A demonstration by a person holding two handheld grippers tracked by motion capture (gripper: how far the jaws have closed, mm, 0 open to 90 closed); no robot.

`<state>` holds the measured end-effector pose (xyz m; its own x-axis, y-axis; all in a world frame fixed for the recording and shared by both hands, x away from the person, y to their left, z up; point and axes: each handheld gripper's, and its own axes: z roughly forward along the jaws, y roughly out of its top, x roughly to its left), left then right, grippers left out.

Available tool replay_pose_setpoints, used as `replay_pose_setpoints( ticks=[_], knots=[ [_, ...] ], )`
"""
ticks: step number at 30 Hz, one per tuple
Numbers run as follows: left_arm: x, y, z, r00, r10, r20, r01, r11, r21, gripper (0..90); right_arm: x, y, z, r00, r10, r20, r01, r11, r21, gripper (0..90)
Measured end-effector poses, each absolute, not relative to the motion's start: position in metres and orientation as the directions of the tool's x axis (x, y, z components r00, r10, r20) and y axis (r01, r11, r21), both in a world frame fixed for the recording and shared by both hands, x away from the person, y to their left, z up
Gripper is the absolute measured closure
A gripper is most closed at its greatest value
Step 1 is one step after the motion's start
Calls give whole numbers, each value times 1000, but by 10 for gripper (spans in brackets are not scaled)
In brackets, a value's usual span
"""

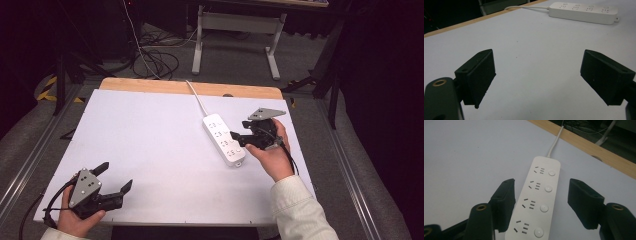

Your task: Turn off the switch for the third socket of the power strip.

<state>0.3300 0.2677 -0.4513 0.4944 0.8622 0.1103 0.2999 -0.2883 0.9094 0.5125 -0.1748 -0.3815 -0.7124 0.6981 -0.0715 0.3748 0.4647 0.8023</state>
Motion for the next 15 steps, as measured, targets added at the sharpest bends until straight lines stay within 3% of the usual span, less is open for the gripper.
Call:
replay_pose_setpoints(
  ticks=[11, 15],
  knots=[
    [330, 268, -451, 492, 864, 111, 301, -288, 909, 130, 486, -196, -375, -711, 698, -79, 352, 452, 820, 334],
    [330, 268, -451, 492, 864, 110, 302, -288, 909, 130, 476, -209, -376, -691, 721, -49, 392, 431, 813, 334]
  ],
)
